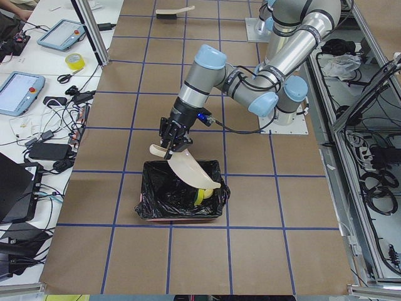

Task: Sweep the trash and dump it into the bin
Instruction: 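Tilt the dustpan over the bin with the left gripper to dump debris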

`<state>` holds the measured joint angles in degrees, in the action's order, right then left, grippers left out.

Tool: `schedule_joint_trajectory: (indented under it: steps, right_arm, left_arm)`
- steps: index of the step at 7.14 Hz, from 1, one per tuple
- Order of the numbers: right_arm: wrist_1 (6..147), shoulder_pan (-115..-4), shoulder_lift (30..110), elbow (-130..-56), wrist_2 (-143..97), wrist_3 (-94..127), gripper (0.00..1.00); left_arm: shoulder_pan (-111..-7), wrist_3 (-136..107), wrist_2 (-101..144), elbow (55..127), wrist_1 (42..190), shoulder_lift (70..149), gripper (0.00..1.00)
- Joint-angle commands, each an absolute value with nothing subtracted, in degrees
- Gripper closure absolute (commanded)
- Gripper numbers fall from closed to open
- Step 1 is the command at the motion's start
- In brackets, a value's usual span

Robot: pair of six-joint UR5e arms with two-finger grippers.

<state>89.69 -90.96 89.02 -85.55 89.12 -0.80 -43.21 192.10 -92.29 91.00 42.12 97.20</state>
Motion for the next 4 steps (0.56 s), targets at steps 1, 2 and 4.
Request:
schedule_joint_trajectory:
  steps: [1,2,4]
  right_arm:
    - [89.6,-91.0,89.0,-85.5,89.1,-0.7,0.00]
    - [89.6,-91.0,89.0,-85.6,89.1,-0.7,0.00]
    - [89.6,-91.0,89.0,-85.6,89.1,-0.6,0.00]
  left_arm:
    - [-49.3,179.5,-92.3,86.4,53.2,97.6,1.00]
    - [-52.5,172.3,-91.7,86.6,54.6,98.1,1.00]
    - [-56.8,163.6,-89.3,87.2,54.6,98.9,1.00]
